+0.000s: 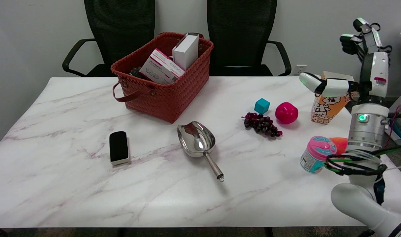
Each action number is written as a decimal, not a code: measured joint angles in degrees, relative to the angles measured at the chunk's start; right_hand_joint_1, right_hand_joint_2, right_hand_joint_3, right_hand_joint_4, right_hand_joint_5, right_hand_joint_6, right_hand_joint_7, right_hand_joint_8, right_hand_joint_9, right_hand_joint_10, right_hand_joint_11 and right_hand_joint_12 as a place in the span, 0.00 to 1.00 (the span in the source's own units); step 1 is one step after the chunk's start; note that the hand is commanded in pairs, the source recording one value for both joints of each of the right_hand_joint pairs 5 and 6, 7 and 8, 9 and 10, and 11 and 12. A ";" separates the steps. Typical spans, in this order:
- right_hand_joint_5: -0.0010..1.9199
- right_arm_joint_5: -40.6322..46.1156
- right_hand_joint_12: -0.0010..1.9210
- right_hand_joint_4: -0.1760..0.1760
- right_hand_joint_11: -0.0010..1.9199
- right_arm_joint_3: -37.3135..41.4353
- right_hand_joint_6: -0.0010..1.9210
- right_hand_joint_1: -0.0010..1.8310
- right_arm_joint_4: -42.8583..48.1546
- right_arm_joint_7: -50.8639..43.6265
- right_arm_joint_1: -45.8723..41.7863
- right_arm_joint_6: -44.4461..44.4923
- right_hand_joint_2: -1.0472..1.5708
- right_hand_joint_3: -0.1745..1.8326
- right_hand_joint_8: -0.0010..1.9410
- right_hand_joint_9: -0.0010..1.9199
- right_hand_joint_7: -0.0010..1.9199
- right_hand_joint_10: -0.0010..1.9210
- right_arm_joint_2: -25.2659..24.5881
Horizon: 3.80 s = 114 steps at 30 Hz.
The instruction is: Pick up the popcorn box.
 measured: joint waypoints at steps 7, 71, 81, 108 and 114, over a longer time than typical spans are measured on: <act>0.03 2.70 0.16 0.50 0.16 -4.84 0.03 0.57 -2.08 -5.02 0.47 8.50 0.35 0.46 0.24 0.22 0.24 0.22 -0.79; 0.00 27.24 0.01 0.50 0.01 -5.54 0.00 0.53 -35.30 7.05 19.12 -2.08 0.34 0.32 0.06 0.12 0.06 0.12 -0.44; 0.00 28.72 0.02 0.50 0.02 -5.49 0.00 0.55 -35.69 7.89 20.01 -5.51 0.35 0.31 0.07 0.13 0.07 0.13 -0.34; 0.00 30.29 0.00 0.50 0.00 -5.70 0.00 0.58 -36.34 9.92 21.81 -11.45 0.36 0.36 0.08 0.13 0.08 0.13 -0.05; 0.00 30.34 0.00 0.50 0.00 -5.83 0.00 0.60 -36.53 10.04 22.10 -12.01 0.37 0.42 0.09 0.13 0.09 0.13 0.03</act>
